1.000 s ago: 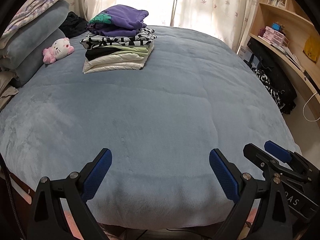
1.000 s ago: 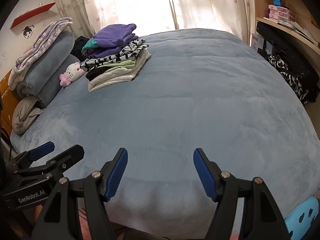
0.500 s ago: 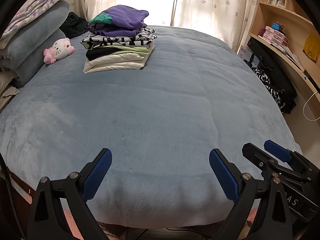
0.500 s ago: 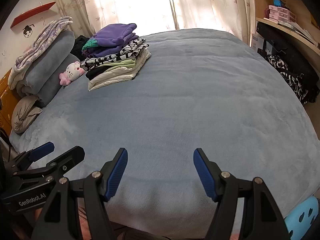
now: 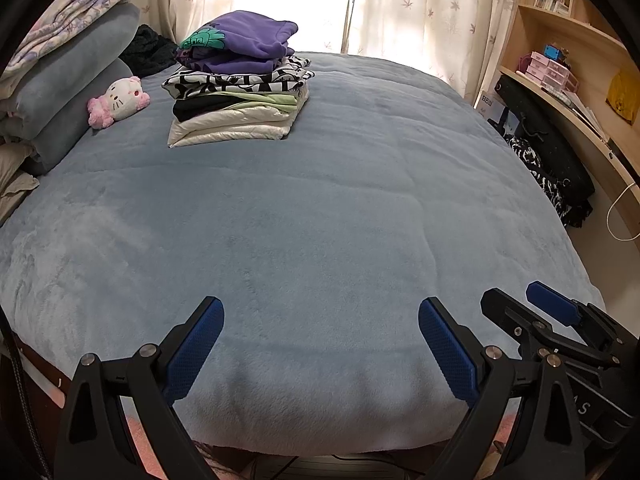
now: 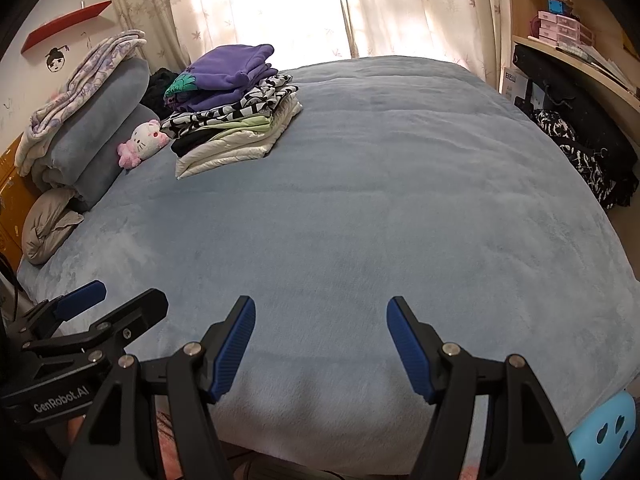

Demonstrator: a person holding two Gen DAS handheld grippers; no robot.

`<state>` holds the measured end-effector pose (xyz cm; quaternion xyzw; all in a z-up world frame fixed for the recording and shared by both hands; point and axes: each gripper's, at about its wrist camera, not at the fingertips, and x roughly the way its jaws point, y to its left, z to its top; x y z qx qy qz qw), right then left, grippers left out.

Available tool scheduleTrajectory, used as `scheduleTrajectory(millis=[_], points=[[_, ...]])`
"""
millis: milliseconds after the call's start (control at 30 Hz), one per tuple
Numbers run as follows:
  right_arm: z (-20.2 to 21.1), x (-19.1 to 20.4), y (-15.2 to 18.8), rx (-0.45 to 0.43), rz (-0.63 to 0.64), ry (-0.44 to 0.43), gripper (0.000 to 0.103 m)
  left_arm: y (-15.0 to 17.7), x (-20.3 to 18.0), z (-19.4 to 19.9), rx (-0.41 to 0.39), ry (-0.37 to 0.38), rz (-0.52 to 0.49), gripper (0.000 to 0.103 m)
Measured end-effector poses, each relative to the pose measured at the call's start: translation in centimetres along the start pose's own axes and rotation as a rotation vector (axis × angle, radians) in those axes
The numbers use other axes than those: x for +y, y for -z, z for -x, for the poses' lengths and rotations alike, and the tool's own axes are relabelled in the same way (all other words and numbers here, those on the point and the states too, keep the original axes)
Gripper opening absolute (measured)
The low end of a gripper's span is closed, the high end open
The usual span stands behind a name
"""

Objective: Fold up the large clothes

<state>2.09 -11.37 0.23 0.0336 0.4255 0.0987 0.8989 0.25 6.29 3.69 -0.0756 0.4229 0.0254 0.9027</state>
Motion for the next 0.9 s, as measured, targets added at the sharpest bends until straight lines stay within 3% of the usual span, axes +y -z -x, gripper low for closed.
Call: scheduleTrajectory(millis=[900], points=[[-0.53,0.23,0.68,0.020,0.001,0.007,0.068,0.69,-0.66,0.05,0.019,-0.021,0.008,0.097]])
